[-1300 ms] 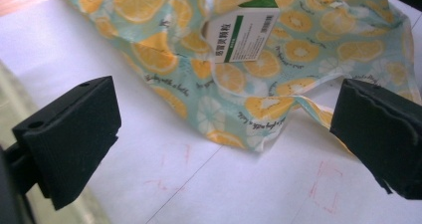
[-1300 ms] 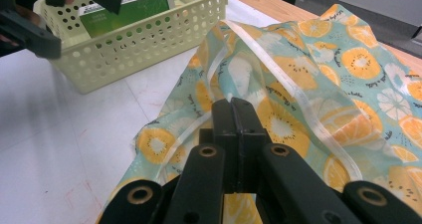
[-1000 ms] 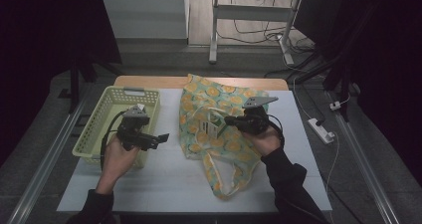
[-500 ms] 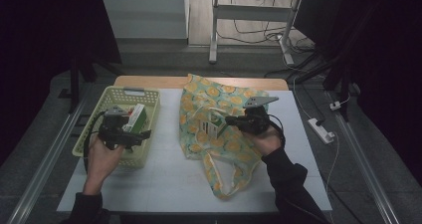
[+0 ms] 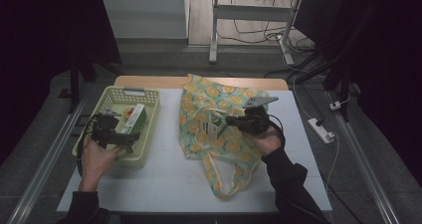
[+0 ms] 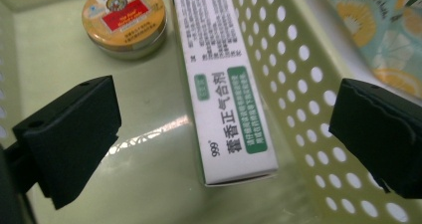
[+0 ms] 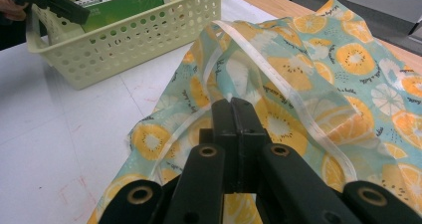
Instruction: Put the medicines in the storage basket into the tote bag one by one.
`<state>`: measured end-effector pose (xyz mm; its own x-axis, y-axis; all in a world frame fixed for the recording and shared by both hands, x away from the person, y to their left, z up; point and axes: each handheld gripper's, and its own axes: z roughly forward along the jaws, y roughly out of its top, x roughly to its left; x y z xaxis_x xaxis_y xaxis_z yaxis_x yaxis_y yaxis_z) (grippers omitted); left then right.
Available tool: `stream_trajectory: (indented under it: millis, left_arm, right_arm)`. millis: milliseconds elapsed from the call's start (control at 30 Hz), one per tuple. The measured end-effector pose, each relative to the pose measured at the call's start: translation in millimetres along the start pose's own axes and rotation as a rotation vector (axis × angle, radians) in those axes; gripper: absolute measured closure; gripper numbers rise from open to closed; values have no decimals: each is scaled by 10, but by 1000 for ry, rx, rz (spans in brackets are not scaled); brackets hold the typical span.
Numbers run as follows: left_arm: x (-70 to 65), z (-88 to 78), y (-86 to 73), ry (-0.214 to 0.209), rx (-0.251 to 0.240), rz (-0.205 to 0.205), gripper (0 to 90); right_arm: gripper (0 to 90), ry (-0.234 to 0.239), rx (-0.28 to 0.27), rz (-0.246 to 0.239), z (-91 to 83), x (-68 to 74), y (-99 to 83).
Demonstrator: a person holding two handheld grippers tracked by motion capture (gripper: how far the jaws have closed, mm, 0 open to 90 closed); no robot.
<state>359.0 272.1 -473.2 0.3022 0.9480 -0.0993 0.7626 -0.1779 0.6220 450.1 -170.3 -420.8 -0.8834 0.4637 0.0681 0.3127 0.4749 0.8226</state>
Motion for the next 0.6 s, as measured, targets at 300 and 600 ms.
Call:
stream_trajectory:
  millis: [300, 600]
  left_arm:
    - [-59, 27, -14, 30, 60, 8, 224]
    - [-77, -8, -19, 31, 79, -15, 450]
  right_arm:
    - [900, -5, -1, -1, -14, -6, -2]
    - [900, -6, -1, -3, -22, -9, -1]
